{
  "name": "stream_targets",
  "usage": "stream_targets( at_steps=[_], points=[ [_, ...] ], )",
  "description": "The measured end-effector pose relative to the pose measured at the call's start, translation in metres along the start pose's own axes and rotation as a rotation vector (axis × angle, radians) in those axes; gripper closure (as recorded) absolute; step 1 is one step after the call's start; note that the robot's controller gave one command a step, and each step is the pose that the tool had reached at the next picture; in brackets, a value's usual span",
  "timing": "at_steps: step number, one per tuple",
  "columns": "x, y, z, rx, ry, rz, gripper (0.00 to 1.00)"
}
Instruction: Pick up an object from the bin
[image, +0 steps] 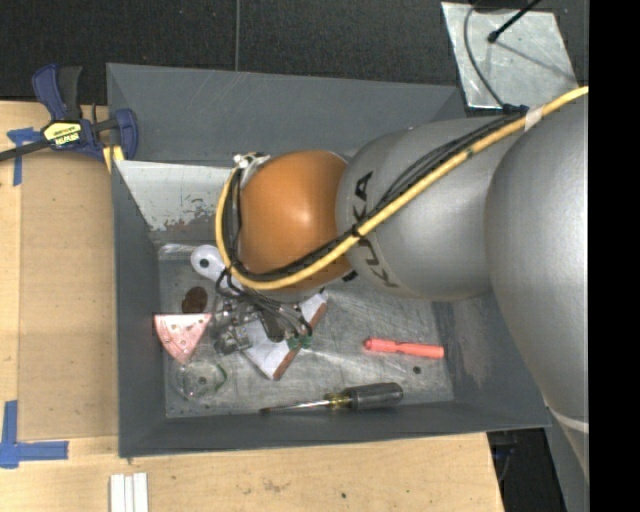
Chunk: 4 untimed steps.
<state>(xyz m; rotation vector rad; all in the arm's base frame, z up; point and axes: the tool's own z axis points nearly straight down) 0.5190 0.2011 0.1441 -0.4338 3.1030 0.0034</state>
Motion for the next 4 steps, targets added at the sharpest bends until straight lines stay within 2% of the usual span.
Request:
stream_targets(
  at_steps=[1,2,3,4],
  points=[
    [0.011,-0.014,-0.009,0.000,0.004,-0.085,0.00],
    [0.011,-0.014,-0.009,0.000,0.005,-0.084,0.00],
    [-0.006,-0.002,0.069,0.000,-0.006,-0.433,1.00],
    [-0.006,-0.002,0.069,0.000,-0.005,-0.432,1.00]
  ],
)
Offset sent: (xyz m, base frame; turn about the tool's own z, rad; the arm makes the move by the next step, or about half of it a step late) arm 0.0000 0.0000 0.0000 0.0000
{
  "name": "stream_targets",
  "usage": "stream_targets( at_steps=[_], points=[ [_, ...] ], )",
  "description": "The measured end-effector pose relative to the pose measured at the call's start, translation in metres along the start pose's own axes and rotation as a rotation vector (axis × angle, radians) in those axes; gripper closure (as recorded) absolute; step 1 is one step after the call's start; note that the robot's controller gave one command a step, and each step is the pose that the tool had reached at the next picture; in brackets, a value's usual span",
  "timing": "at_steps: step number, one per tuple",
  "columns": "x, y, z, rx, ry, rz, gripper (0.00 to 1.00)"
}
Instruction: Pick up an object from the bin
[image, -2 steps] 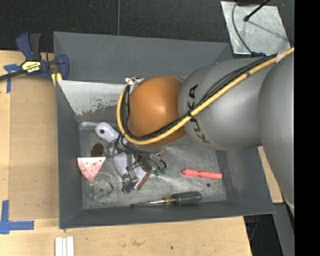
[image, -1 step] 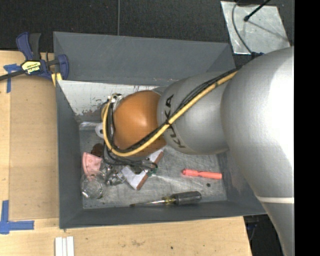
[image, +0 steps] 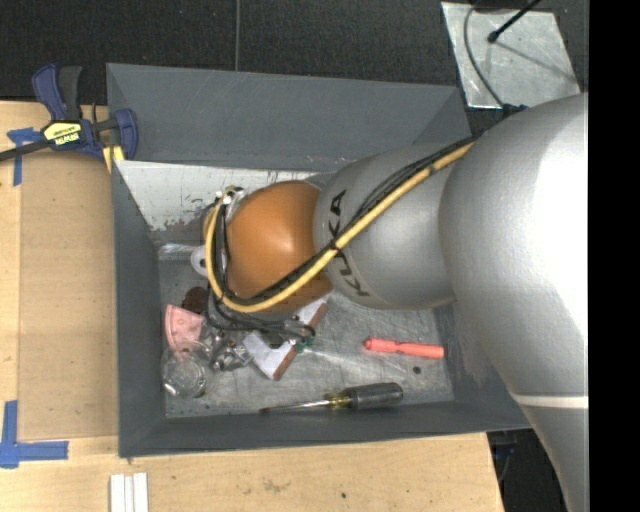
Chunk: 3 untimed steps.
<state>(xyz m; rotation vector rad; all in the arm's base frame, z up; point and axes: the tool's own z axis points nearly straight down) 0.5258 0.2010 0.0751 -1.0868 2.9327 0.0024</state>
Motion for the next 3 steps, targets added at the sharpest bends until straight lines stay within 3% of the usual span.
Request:
stream_targets(
  at_steps=[3],
  points=[
    [-0.0001,-0.0001,-0.0001,-0.001,0.001,0.002,1.00]
  ],
)
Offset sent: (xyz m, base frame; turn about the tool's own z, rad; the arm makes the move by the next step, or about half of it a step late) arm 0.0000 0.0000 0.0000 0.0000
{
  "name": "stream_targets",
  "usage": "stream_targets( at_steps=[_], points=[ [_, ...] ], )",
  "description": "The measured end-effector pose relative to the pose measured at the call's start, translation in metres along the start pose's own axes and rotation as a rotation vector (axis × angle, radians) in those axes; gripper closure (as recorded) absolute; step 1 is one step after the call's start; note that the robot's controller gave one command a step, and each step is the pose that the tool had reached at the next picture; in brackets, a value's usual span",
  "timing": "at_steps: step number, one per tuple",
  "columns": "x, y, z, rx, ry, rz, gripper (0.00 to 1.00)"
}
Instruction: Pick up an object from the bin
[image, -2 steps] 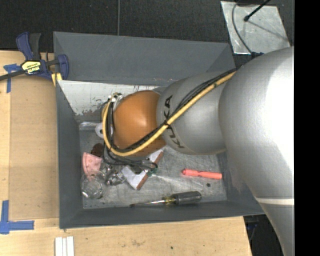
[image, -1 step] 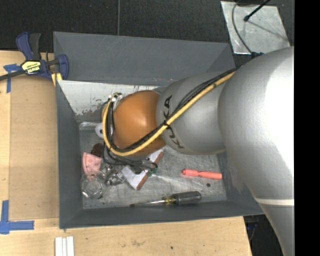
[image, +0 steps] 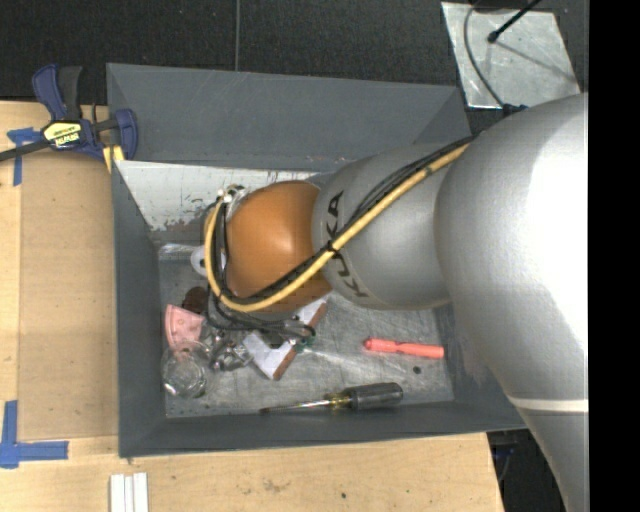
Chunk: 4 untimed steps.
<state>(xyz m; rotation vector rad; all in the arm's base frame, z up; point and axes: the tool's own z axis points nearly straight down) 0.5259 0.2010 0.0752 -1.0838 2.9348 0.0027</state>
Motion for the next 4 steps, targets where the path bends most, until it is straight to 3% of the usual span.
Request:
stream_targets(
  at_steps=[1,2,3,4],
  points=[
    [0.000,0.000,0.000,0.000,0.000,0.000,1.00],
    [-0.001,0.011,-0.042,-0.005,0.016,-0.007,1.00],
    [0.015,0.035,-0.057,-0.004,0.013,0.034,0.00],
    [0.014,0.034,-0.058,-0.003,0.010,0.035,0.00]
  ],
)
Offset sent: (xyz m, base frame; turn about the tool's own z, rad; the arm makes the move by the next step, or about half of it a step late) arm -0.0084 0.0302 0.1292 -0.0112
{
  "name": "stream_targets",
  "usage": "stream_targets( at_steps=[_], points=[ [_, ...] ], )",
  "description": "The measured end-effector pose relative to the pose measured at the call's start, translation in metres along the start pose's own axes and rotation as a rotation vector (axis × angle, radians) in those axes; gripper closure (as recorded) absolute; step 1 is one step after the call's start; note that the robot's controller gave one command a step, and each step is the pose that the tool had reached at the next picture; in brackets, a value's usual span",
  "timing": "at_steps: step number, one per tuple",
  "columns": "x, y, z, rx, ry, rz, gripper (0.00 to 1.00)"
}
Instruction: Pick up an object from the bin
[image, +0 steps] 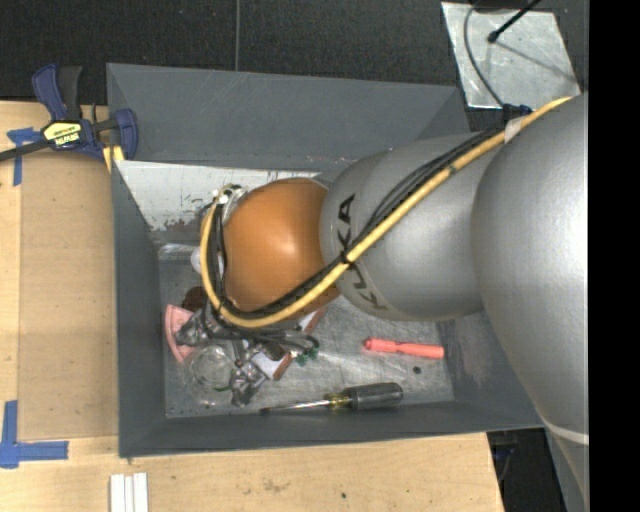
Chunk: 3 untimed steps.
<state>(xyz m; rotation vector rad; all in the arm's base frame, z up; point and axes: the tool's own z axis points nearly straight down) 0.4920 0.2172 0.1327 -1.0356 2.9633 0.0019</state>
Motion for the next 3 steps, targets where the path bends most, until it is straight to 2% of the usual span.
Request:
stream_targets(
  at_steps=[1,2,3],
  points=[
    [0.003,-0.006,0.055,0.001,-0.004,-0.398,1.00],
    [0.003,-0.006,0.055,0.001,-0.004,-0.397,1.00],
    [0.001,-0.006,0.017,-0.004,0.006,-0.425,1.00]
  ],
)
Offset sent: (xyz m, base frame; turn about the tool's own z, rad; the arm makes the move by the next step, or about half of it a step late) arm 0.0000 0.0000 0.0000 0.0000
